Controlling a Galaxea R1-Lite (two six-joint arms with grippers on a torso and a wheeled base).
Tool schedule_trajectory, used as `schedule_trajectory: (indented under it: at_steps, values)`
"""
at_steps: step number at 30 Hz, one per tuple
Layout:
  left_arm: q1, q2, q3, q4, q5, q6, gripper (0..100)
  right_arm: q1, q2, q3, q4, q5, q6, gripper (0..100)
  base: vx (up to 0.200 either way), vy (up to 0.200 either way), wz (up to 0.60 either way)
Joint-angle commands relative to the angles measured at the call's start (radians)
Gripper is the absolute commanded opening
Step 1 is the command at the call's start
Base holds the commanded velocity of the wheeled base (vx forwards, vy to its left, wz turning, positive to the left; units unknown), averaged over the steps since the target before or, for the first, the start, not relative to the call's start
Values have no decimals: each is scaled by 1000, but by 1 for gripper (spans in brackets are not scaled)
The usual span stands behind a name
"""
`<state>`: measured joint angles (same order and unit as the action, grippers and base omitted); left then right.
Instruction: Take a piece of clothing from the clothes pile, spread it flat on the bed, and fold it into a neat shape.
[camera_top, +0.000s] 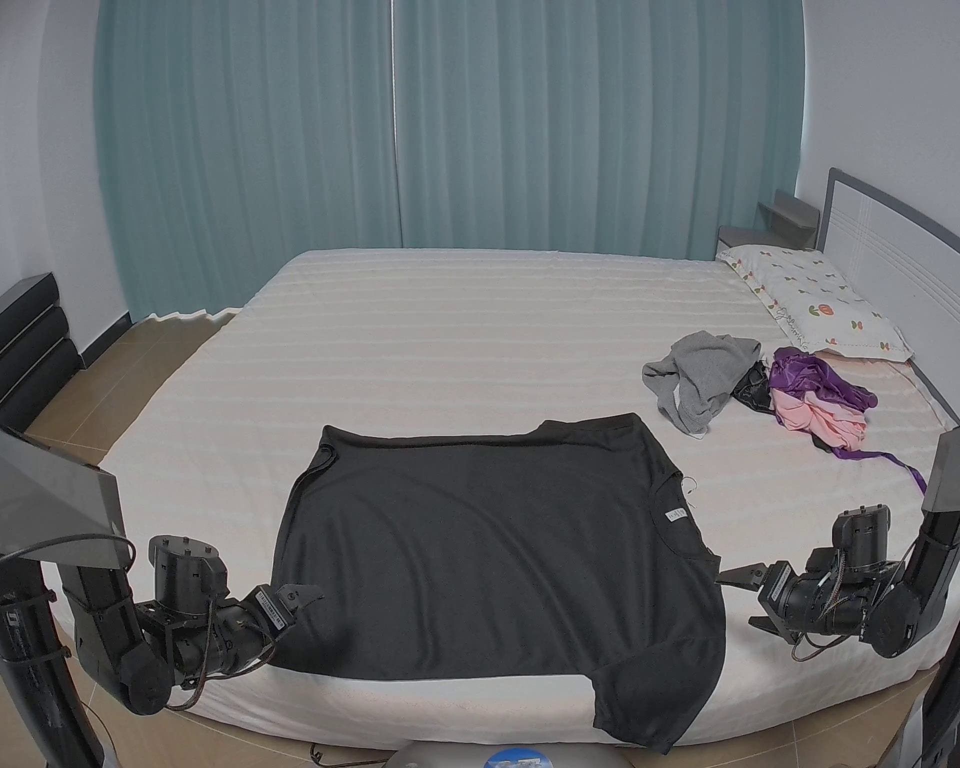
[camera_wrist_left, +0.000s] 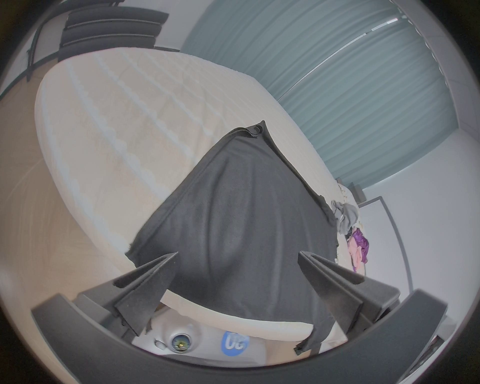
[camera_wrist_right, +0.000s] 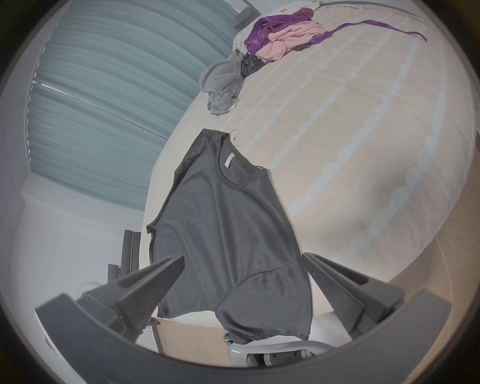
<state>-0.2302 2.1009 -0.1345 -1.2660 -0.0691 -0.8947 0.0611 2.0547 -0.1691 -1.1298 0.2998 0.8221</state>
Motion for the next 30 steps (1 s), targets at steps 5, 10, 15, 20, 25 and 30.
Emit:
schedule_trajectory:
  at_steps: [5, 10, 15, 20, 25, 30]
  values:
    - [81, 7, 55, 3, 2, 111, 100, 19, 24, 13, -10, -5, -1, 100, 0, 0, 0]
    - [95, 73, 55, -3, 3, 141, 100, 20, 38, 23, -41, -5, -3, 100, 0, 0, 0]
    - [104, 113, 55, -3, 3, 171, 100, 20, 45, 39, -82, -5, -3, 100, 0, 0, 0]
    - [103, 156, 42, -13, 3, 178, 100, 20, 65, 53, -125, -5, -3, 100, 0, 0, 0]
    - [104, 192, 36, -64, 9, 178, 100, 20, 65, 54, -130, -4, -3, 100, 0, 0, 0]
    - [103, 234, 61, -119, 34, 217, 0, 20, 65, 56, -130, -4, -3, 100, 0, 0, 0]
